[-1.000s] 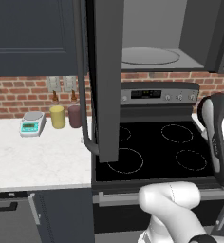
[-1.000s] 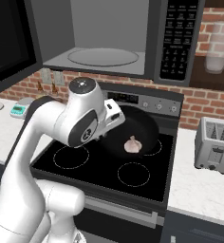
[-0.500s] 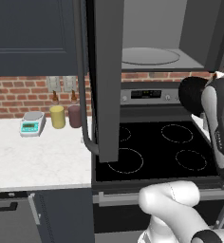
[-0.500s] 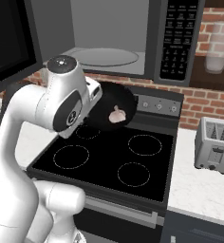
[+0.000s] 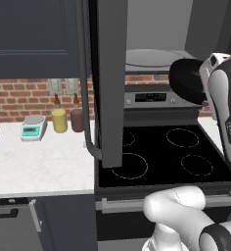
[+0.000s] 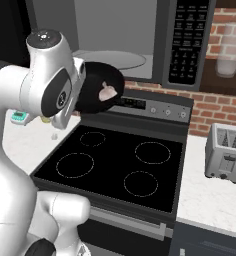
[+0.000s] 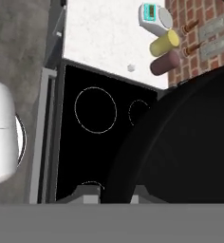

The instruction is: Pick the garlic from the sink and place it in the bowl. Then pick the bowl and place it in the microwave. Then close the microwave door and press the start button.

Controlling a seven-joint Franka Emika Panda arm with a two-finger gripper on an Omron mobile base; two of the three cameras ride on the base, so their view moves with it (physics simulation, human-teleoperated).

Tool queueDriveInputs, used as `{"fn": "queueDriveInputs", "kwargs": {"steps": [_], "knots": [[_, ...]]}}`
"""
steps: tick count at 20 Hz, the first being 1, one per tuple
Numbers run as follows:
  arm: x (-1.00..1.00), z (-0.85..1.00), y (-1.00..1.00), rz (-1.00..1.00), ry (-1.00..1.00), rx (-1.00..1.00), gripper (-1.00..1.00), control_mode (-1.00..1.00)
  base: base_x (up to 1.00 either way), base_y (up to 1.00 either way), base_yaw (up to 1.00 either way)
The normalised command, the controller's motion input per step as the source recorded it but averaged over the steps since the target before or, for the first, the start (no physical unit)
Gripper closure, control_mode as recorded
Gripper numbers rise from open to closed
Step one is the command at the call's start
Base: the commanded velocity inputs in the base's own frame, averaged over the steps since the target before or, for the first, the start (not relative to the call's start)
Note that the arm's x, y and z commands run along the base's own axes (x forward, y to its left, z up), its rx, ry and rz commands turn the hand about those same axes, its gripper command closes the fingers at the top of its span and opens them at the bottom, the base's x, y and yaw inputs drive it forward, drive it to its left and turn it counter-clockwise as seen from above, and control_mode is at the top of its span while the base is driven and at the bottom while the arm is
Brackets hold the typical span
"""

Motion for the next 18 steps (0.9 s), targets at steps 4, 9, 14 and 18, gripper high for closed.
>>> {"fn": "queueDriveInputs", "kwargs": {"steps": [4,9,14,18], "knots": [[0.38,0.40,0.00,0.25,-0.03,-0.11,1.00,-1.00,0.00,0.00,0.00],[0.56,0.31,0.00,0.19,-0.01,-0.13,1.00,-1.00,0.00,0.00,0.00],[0.67,0.09,0.00,0.08,0.00,-0.12,1.00,-1.00,0.00,0.00,0.00],[0.70,0.00,0.00,0.00,0.00,-0.09,1.00,-1.00,0.00,0.00,0.00]]}}
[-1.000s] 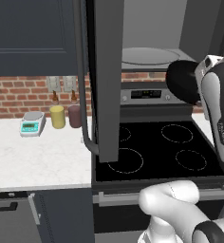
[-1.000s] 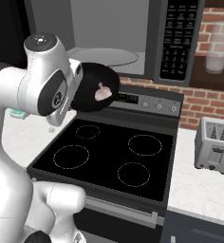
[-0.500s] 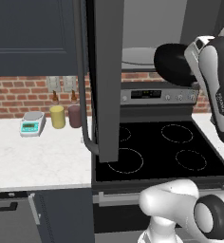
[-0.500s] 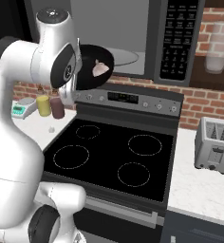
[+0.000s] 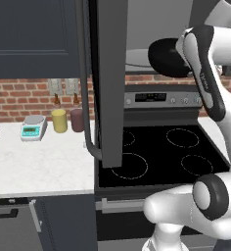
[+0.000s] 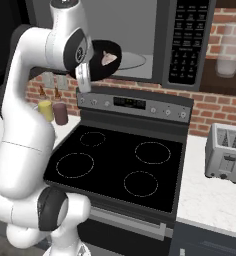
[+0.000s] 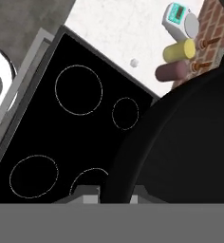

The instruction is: Pick the garlic from the sink and place it in the bowl. Then pick the bowl and place it in the microwave. Then close the microwave door and press the start button.

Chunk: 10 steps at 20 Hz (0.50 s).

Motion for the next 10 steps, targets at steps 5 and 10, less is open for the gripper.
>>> {"fn": "queueDriveInputs", "kwargs": {"steps": [5,10], "knots": [[0.68,0.00,0.00,0.00,-0.03,-0.07,1.00,-1.00,0.00,0.00,0.00],[0.52,0.04,0.00,0.00,-0.10,-0.07,1.00,-1.00,0.00,0.00,0.00]]}}
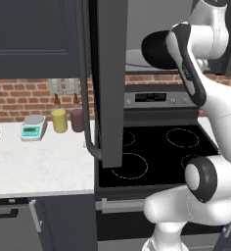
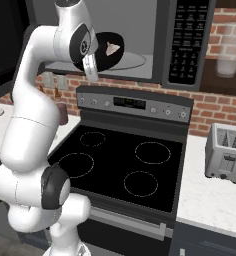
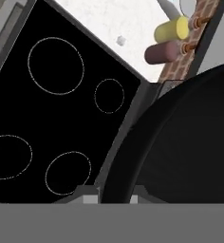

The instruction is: Pick the garlic from the sink and place it in the bowl. Then pick the bowl and place it in the microwave. Then close the microwave door and press the start button.

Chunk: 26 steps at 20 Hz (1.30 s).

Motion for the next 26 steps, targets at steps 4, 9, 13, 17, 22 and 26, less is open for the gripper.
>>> {"fn": "queueDriveInputs", "kwargs": {"steps": [4,9,13,17,22,26], "knots": [[0.53,0.00,0.00,0.00,-0.05,-0.04,1.00,-1.00,0.00,0.00,0.00],[0.59,-0.07,0.00,0.00,0.00,0.00,1.00,-1.00,0.00,0.00,0.00],[0.62,-0.01,0.00,0.00,0.00,0.00,1.00,-1.00,0.00,0.00,0.00],[0.60,0.00,0.00,0.00,0.00,0.00,1.00,-1.00,0.00,0.00,0.00],[0.38,-0.01,0.00,0.01,0.00,0.00,1.00,-1.00,0.00,0.00,0.00],[0.17,-0.14,0.00,0.02,0.03,0.00,1.00,-1.00,0.00,0.00,0.00]]}}
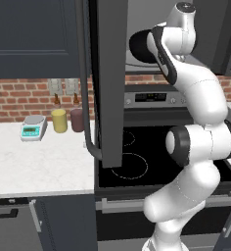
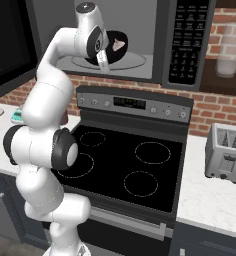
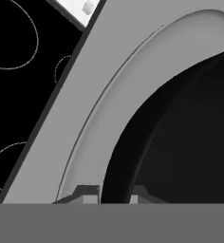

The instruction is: Pick the garlic from the sink and place it in the bowl. Then pick the bowl and place it in the microwave. Then close the microwave door and press the start button.

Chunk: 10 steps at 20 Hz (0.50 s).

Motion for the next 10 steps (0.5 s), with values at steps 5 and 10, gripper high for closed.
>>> {"fn": "queueDriveInputs", "kwargs": {"steps": [5,10], "knots": [[0.02,-0.20,0.00,0.00,0.02,0.00,-1.00,-1.00,0.00,0.00,0.00],[-0.05,-0.11,0.00,0.00,-0.02,0.00,-1.00,-1.00,0.00,0.00,0.00]]}}
